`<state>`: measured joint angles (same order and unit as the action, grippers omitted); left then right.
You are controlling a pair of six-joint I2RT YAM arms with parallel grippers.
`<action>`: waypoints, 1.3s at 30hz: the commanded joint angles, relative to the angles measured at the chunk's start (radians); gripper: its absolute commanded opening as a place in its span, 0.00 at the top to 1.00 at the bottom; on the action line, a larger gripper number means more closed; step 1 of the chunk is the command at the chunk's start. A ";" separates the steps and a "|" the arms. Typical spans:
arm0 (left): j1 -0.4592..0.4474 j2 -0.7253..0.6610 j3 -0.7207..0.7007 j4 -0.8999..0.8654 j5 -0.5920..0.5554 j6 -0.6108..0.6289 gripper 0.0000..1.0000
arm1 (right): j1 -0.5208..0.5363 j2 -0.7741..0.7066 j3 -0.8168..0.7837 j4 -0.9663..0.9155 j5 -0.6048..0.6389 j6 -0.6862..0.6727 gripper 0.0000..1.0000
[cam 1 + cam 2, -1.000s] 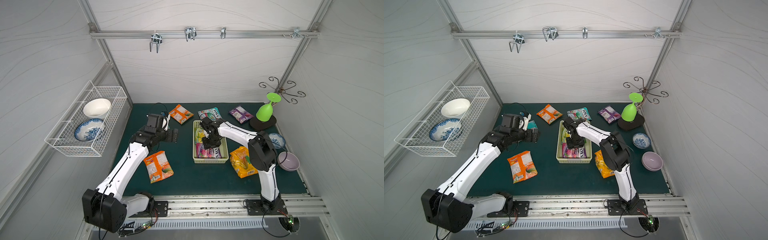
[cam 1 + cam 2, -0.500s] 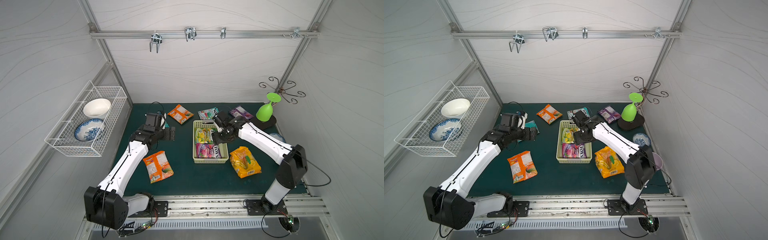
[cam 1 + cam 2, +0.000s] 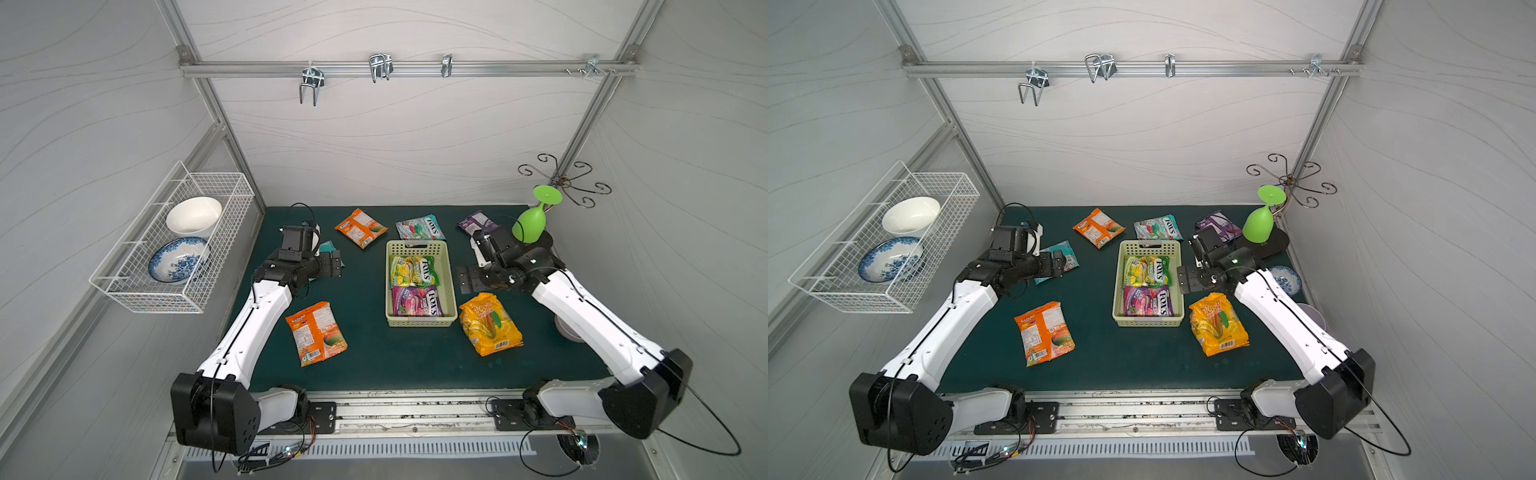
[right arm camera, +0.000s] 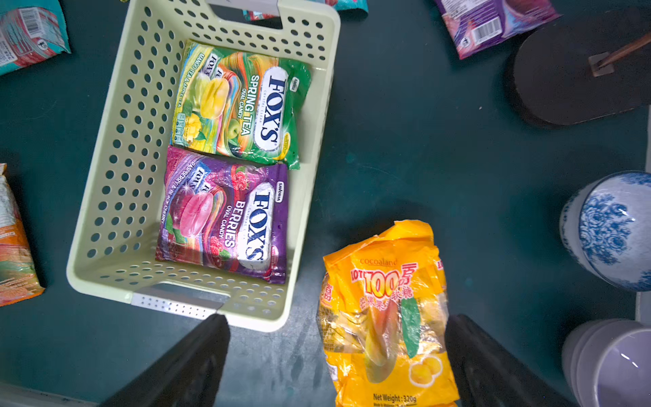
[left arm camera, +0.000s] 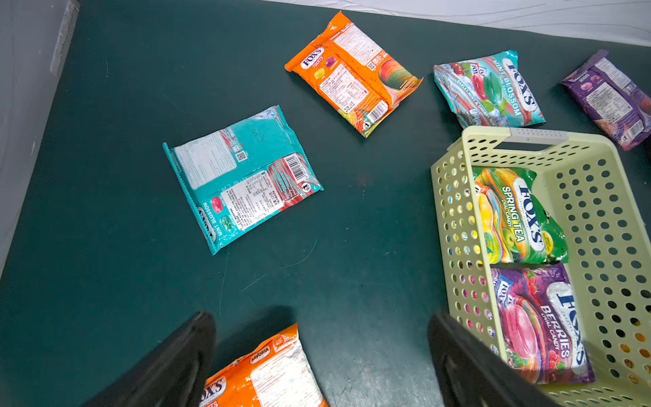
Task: Put the candies in the basket
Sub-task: Pick up the candy at the center of the board.
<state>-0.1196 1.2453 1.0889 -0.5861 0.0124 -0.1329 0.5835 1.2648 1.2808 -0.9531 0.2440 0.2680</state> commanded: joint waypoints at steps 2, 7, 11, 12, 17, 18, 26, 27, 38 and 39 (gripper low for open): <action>0.018 -0.006 -0.001 0.039 0.026 0.012 0.02 | -0.048 -0.083 -0.015 0.006 0.006 -0.071 0.01; 0.026 -0.006 -0.018 0.051 0.034 0.022 0.02 | -0.097 -0.151 -0.075 0.054 0.020 -0.120 0.01; 0.042 -0.006 -0.035 0.068 0.030 0.030 0.02 | -0.117 -0.196 -0.116 0.095 0.016 -0.116 0.01; 0.044 -0.004 -0.044 0.077 0.029 0.033 0.02 | -0.117 -0.215 -0.140 0.118 0.019 -0.118 0.01; 0.075 0.009 -0.040 0.064 0.043 0.027 0.02 | -0.116 -0.307 -0.214 0.157 0.081 -0.162 0.01; 0.081 0.015 -0.044 0.073 0.035 0.028 0.02 | -0.113 -0.335 -0.228 0.165 0.100 -0.166 0.01; 0.088 0.074 -0.036 0.077 0.021 0.022 0.02 | -0.076 -0.585 -0.433 0.325 0.170 -0.243 0.01; 0.089 0.079 -0.049 0.089 0.021 0.022 0.01 | -0.068 -0.612 -0.455 0.344 0.178 -0.246 0.01; 0.094 0.171 -0.017 0.075 -0.073 0.037 0.02 | -0.053 -0.753 -0.572 0.460 0.199 -0.263 0.01; 0.096 0.180 -0.008 0.070 -0.091 0.038 0.02 | -0.052 -0.754 -0.572 0.458 0.207 -0.265 0.01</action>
<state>-0.0315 1.3972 1.0355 -0.5323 -0.0212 -0.1066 0.5247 0.5240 0.7086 -0.5575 0.4244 0.0216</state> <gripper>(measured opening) 0.984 0.988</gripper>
